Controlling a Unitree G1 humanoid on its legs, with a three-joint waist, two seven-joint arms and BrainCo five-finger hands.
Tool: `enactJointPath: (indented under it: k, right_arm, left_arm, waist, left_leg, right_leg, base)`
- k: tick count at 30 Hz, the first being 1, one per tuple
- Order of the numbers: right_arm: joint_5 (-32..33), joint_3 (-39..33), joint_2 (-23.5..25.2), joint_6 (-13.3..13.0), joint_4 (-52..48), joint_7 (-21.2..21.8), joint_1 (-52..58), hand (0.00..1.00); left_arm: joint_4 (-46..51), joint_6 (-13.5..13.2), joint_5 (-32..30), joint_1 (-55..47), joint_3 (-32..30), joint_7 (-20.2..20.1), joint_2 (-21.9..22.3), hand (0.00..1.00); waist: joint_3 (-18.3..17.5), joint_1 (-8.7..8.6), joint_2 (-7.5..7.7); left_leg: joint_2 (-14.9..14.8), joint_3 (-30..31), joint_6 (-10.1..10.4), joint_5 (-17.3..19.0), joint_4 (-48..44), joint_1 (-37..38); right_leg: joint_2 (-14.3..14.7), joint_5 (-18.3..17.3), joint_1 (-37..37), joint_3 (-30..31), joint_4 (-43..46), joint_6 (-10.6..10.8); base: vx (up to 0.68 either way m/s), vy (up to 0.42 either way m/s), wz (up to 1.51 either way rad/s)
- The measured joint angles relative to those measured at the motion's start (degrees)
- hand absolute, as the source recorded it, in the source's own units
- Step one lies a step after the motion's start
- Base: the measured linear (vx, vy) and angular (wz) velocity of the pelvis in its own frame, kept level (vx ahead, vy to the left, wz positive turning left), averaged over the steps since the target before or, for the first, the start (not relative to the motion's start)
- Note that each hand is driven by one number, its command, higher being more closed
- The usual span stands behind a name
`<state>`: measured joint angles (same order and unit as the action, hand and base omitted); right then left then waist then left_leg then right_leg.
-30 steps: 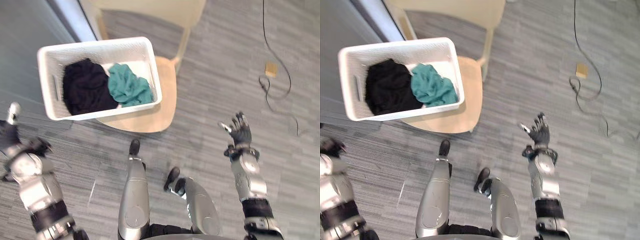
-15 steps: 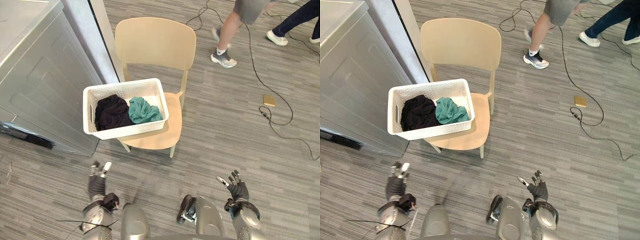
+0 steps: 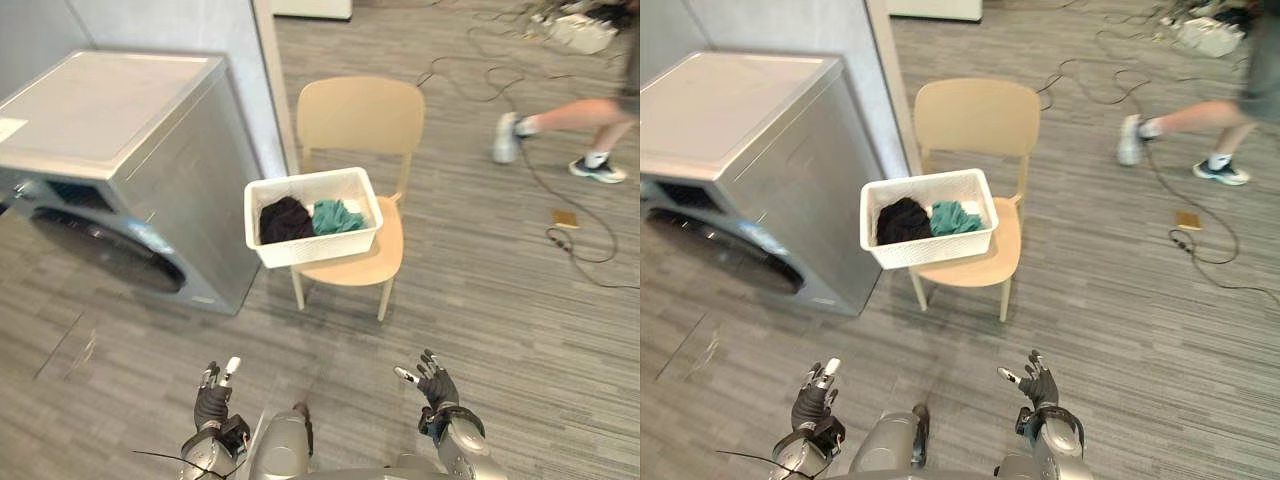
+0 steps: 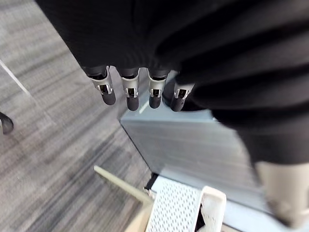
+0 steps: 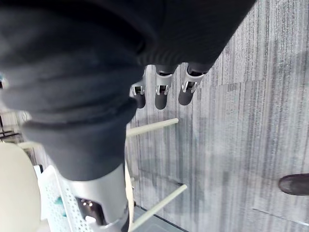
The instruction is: Pick up the laundry basket with both hands and put the clothes into the washing machine.
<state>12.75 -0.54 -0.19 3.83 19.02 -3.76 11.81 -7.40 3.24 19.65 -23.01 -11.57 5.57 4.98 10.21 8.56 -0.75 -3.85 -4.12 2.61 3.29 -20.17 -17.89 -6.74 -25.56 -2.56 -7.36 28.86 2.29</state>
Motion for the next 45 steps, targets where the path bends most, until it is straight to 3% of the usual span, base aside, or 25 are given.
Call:
enactJointPath:
  k: [3,5,8,11,12,13,15,17,19,20,21,24,25,29,31,32,33,34,35,37,39,41,43,44,45]
  right_arm:
    - [-2.06,0.91,-0.85,0.05,0.56,-0.65,-0.66,0.00]
    - [-2.10,0.99,-1.50,-0.01,0.22,-1.29,-1.66,0.00]
    - [-2.11,1.03,-1.64,-0.01,-0.24,-1.28,-1.57,0.00]
    - [-2.09,0.68,-1.52,0.00,-0.04,-1.30,-2.52,0.00]
    - [-2.04,-0.04,-1.38,-0.01,0.80,-1.34,-3.16,0.00]
    - [-2.02,-0.82,-1.18,-0.02,1.74,-1.35,-3.72,0.00]
    - [-1.85,-3.38,-0.01,0.07,6.51,-1.58,-6.14,0.00]
    - [-1.85,-3.62,0.43,0.04,7.16,-1.54,-6.92,0.00]
    - [-1.85,-4.20,0.78,0.10,7.19,-1.52,-6.54,0.00]
    - [-1.84,-4.29,0.48,0.18,7.29,-1.44,-5.41,0.00]
    - [-1.83,-4.02,0.62,0.34,7.28,-1.36,-4.89,0.00]
    - [-2.02,-2.62,2.50,0.53,6.54,-1.09,-4.73,0.00]
    - [-2.29,-1.07,2.55,0.50,4.89,-1.27,-4.91,0.00]
    - [-4.40,-0.10,2.16,0.13,0.27,-1.60,-5.36,0.00]
    - [-4.66,0.89,1.93,-0.53,-0.78,-1.80,-5.65,0.00]
    - [-5.82,1.78,1.95,-0.52,-1.21,-2.42,-5.17,0.00]
    - [-6.46,2.28,1.90,-0.49,-1.43,-2.83,-4.78,0.00]
    - [-6.52,2.85,1.29,-0.52,-1.86,-3.09,-4.94,0.00]
    - [-6.51,4.12,0.53,-0.24,-2.23,-3.77,-5.24,0.00]
    - [-6.51,4.97,0.91,-0.09,-3.58,-3.85,-5.23,0.00]
    - [-6.65,5.57,2.52,-0.53,-4.66,-4.45,-5.59,0.00]
    - [-6.71,4.97,2.48,-0.52,-4.64,-5.11,-5.64,0.00]
    - [-7.56,4.79,2.49,-0.51,-4.63,-6.15,-6.05,0.00]
    - [-8.51,4.79,2.47,-0.50,-4.62,-6.43,-6.46,0.00]
    - [-9.15,4.87,2.46,-0.50,-4.61,-7.26,-7.91,0.00]
  left_arm:
    - [0.35,-0.62,0.77,-2.10,-1.14,0.95,0.52,0.00]
    - [0.36,-0.70,1.24,-2.33,-1.60,1.00,0.52,0.00]
    - [0.39,-0.70,2.25,-2.38,-1.50,1.16,0.49,0.00]
    - [-0.05,-0.81,2.40,-1.60,-1.36,2.18,0.43,0.00]
    - [-0.75,-0.81,2.41,-1.13,-1.28,2.25,0.27,0.00]
    - [-1.53,-0.93,2.40,-0.21,-1.43,2.26,0.06,0.00]
    - [-4.38,-1.04,2.42,3.00,-0.73,2.40,-0.59,0.00]
    - [-4.58,-1.03,2.40,2.68,0.74,2.33,-0.83,0.00]
    - [-5.68,-1.03,2.20,2.99,2.33,2.11,-1.17,0.00]
    - [-6.64,-0.77,1.61,2.97,2.63,2.02,-1.20,0.00]
    - [-6.77,-0.42,0.97,2.65,2.99,2.16,-1.29,0.00]
    - [-6.61,0.50,-0.97,1.47,4.48,1.91,-4.26,0.00]
    - [-6.59,1.03,-2.45,1.25,5.19,1.85,-5.06,0.00]
    - [-6.14,1.03,-2.57,1.61,6.49,1.91,-4.57,0.00]
    - [-6.02,0.93,-2.58,2.11,7.14,1.86,-4.59,0.00]
    - [-5.91,0.83,-2.59,2.36,6.68,1.80,-4.08,0.00]
    - [-5.11,0.78,-2.80,2.45,6.13,1.73,-3.15,0.00]
    - [-4.36,0.77,-3.01,2.91,5.71,1.78,-1.74,0.00]
    - [-2.17,0.71,-2.97,2.17,5.53,1.77,-1.07,0.00]
    - [-0.78,0.34,-2.49,1.40,3.98,2.08,-0.95,0.00]
    - [-0.76,0.14,-2.22,0.40,1.91,2.19,-0.90,0.00]
    - [-0.76,0.11,-2.25,0.59,2.39,2.10,-0.79,0.00]
    - [-0.85,0.10,-2.27,0.31,2.37,2.07,-0.71,0.00]
    - [-0.99,0.11,-2.27,-0.12,2.34,2.07,-0.67,0.00]
    - [-1.00,0.10,-2.25,-0.58,2.33,2.08,-0.60,0.00]
  waist:
    - [0.06,-0.09,-0.43]
    - [0.09,-0.28,0.21]
    - [0.22,-0.49,0.48]
    - [-0.01,-1.25,0.10]
    - [-0.44,-1.47,-0.81]
    - [-0.30,-1.51,-0.45]
    - [0.35,-1.03,1.21]
    - [0.30,-0.67,1.16]
    - [0.26,-2.18,1.11]
    - [0.30,-3.19,0.69]
    - [0.45,-3.26,0.44]
    - [0.72,-3.71,-0.37]
    - [0.64,-4.84,0.20]
    - [0.80,-4.79,-0.61]
    - [0.21,-5.00,-0.09]
    - [-0.01,-4.97,-0.51]
    - [0.02,-5.32,0.31]
    - [0.94,-6.63,-1.32]
    - [1.27,-6.39,-2.86]
    - [1.46,-3.05,-2.68]
    - [1.57,-3.25,-2.78]
    - [1.83,-3.08,-2.17]
    - [1.84,-2.95,-2.03]
    - [1.90,-2.94,-1.98]
    - [1.76,-2.87,-2.59]
  left_leg:
    - [-0.39,-0.05,1.02,-3.28,6.07,-0.20]
    - [-3.73,-7.58,-0.86,-2.36,1.10,-2.44]
    - [-6.36,-7.80,-3.25,-0.48,-6.43,-2.09]
    - [-9.83,-6.45,-2.84,-0.81,-4.38,-0.12]
    - [-9.13,-7.79,0.51,-0.27,-1.25,1.17]
    - [-8.11,-8.89,0.85,-0.10,-0.78,0.91]
    - [-3.34,-9.09,-0.41,1.68,-1.48,0.07]
    - [0.02,-7.33,-1.83,5.20,-4.16,0.14]
    - [5.13,-5.00,-4.55,7.11,-4.72,1.95]
    - [7.76,-2.79,-5.90,7.90,-4.52,4.25]
    - [8.98,-1.12,-6.98,8.58,-4.50,6.00]
    - [10.67,2.49,-7.10,8.66,-1.12,10.93]
    - [10.79,1.47,-7.20,8.73,2.18,13.99]
    - [11.02,-0.69,-7.29,9.59,6.37,18.79]
    - [11.21,-1.02,-7.66,10.87,6.88,20.49]
    - [11.28,-1.17,-6.79,12.29,6.83,21.66]
    - [10.93,-3.41,-5.32,13.91,-1.65,20.37]
    - [8.56,-5.26,-5.17,14.60,-16.02,15.22]
    - [2.68,-8.48,-3.46,9.69,-33.80,7.79]
    - [-4.01,-11.69,-4.25,7.96,-47.12,3.36]
    - [-12.05,-9.65,-4.24,8.05,-52.79,-1.24]
    - [-14.29,-7.72,-3.94,8.23,-47.87,-2.88]
    - [-13.79,-5.01,-3.77,8.27,-36.94,-2.96]
    - [-13.08,-3.57,-2.84,8.56,-31.02,-2.49]
    - [-9.98,2.43,-0.08,7.88,-15.26,-0.36]
  right_leg:
    - [-1.10,1.55,-0.43,-6.12,-0.44,-1.13]
    - [-3.55,2.83,-0.10,-11.93,-0.81,-1.49]
    - [-7.12,3.33,1.34,-17.81,-0.19,-0.58]
    - [-10.59,5.21,1.91,-22.38,-1.03,2.87]
    - [-12.15,6.31,2.67,-24.63,-1.59,4.88]
    - [-13.14,7.01,3.43,-26.00,-2.33,5.97]
    - [-16.19,10.68,7.68,-30.46,-6.09,8.51]
    - [-18.74,13.89,9.43,-30.55,-3.89,8.33]
    - [-25.33,18.47,8.54,-29.22,7.86,2.15]
    - [-28.44,24.54,5.92,-24.91,16.82,-8.28]
    - [-27.93,24.65,2.26,-18.89,24.83,-12.69]
    - [-18.17,18.94,-8.76,-6.41,39.46,-5.51]
    - [-13.94,15.22,-13.27,-7.19,37.57,-2.80]
    - [-9.76,11.96,-16.67,-19.26,19.07,-0.07]
    - [-5.23,12.58,-16.63,-22.57,7.45,-1.10]
    - [-2.09,13.61,-15.47,-23.56,2.87,-4.10]
    - [0.10,14.24,-11.54,-24.74,-2.46,-6.99]
    - [2.08,16.04,-8.85,-25.69,-5.73,-12.00]
    - [4.75,15.46,-5.62,-24.67,-8.01,-12.09]
    - [6.52,14.57,-3.34,-20.52,-8.47,-12.10]
    - [6.87,13.61,1.04,-17.64,-10.48,-10.39]
    - [5.52,13.54,2.89,-14.77,-11.86,-8.59]
    - [3.88,14.23,3.75,-11.85,-12.88,-6.02]
    - [3.32,14.33,3.79,-10.57,-12.97,-5.31]
    - [1.75,14.38,3.74,-7.62,-12.57,-2.82]
  base:
    - [-0.24,-0.011,1.05]
    - [-0.12,0.063,1.11]
    - [-0.06,0.196,1.19]
    - [0.00,0.328,1.01]
    - [0.05,0.423,1.11]
    - [0.09,0.456,1.17]
    - [0.12,0.479,1.01]
    - [0.12,0.477,0.80]
    - [0.15,0.449,1.25]
    - [0.17,0.317,1.16]
    - [0.25,0.443,1.08]
    - [0.25,0.276,0.69]
    - [0.25,0.141,0.59]
    - [0.26,0.106,0.05]
    - [0.31,0.084,-0.15]
    - [0.47,0.076,0.05]
    - [0.59,0.082,0.33]
    - [0.58,0.120,0.32]
    - [0.44,0.121,-0.07]
    - [0.43,0.116,-1.08]
    - [0.44,0.124,-0.81]
    - [0.34,0.211,-0.57]
    - [0.30,0.305,-0.68]
    - [0.29,0.402,-0.86]
    - [0.28,0.430,-0.90]
